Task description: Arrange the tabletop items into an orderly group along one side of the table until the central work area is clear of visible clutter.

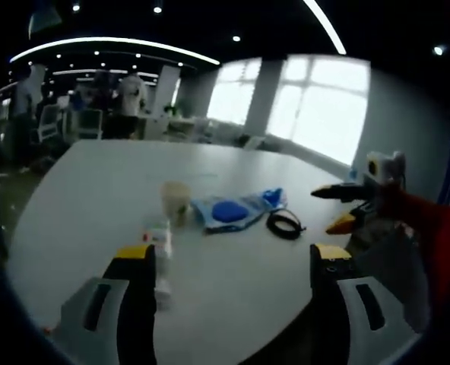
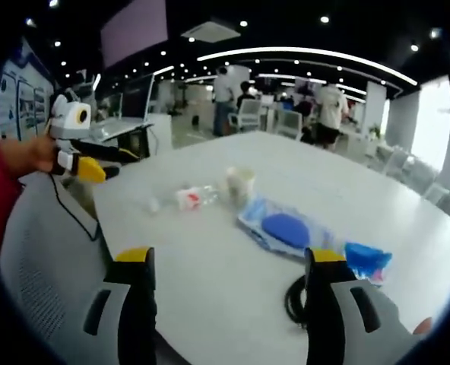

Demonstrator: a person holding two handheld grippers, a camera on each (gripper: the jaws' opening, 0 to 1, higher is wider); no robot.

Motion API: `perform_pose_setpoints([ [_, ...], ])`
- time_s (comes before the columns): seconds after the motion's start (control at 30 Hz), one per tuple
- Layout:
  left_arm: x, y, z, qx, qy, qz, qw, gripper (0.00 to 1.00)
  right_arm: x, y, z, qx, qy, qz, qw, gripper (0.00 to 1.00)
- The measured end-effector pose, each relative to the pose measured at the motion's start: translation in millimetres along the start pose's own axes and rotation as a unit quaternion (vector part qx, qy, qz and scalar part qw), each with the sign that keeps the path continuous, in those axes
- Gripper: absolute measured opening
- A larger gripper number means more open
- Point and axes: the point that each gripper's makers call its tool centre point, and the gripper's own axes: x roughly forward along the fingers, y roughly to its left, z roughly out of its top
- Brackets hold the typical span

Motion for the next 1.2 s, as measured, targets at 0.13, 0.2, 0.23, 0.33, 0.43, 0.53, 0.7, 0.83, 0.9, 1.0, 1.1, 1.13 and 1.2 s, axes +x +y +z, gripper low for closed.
perform_pose_setpoints([
  [0.13,-2.8,-0.4,3.3,0.006,-0.004,0.002,1.0000,0.80,14.7,5.5,9.9,-0.029,0.002,0.019,0.9994,0.79],
  [0.2,-6.1,0.7,6.0,0.008,-0.008,0.005,0.9999,0.80,22.8,8.0,13.7,-0.044,0.006,0.028,0.9986,0.79],
  [0.23,-8.0,1.3,7.7,0.008,-0.011,0.006,0.9999,0.80,25.9,9.0,15.4,-0.050,0.007,0.032,0.9982,0.79],
  [0.33,-11.2,4.2,10.1,0.010,-0.015,0.011,0.9998,0.80,37.8,14.2,22.7,-0.068,0.007,0.050,0.9964,0.79],
  [0.43,-14.9,6.1,12.8,0.010,-0.019,0.015,0.9996,0.80,46.6,18.4,28.0,-0.086,0.010,0.063,0.9942,0.79],
  [0.53,-16.9,7.2,14.7,0.011,-0.024,0.020,0.9995,0.79,58.7,25.4,35.7,-0.109,0.012,0.085,0.9903,0.79],
  [0.7,-17.5,8.5,15.2,0.012,-0.026,0.025,0.9993,0.79,80.9,34.1,45.9,-0.155,0.022,0.122,0.9801,0.79],
  [0.83,-18.4,9.8,16.1,0.012,-0.028,0.030,0.9991,0.79,99.2,43.2,54.1,-0.199,0.027,0.154,0.9674,0.79],
  [0.9,-18.8,11.8,16.1,0.010,-0.029,0.033,0.9990,0.79,108.4,45.8,53.8,-0.212,0.038,0.165,0.9624,0.79],
  [1.0,-19.4,13.4,16.1,0.009,-0.030,0.038,0.9988,0.78,120.4,48.8,56.9,-0.237,0.043,0.181,0.9536,0.79],
  [1.1,-19.5,14.5,15.1,0.008,-0.029,0.040,0.9987,0.77,133.7,49.4,59.2,-0.266,0.055,0.197,0.9422,0.78],
  [1.13,-19.5,15.2,14.8,0.007,-0.029,0.041,0.9987,0.77,135.3,49.1,59.1,-0.271,0.058,0.199,0.9399,0.78],
  [1.2,-19.6,16.1,14.4,0.005,-0.028,0.044,0.9986,0.77,142.2,48.8,60.2,-0.299,0.067,0.208,0.9287,0.78],
])
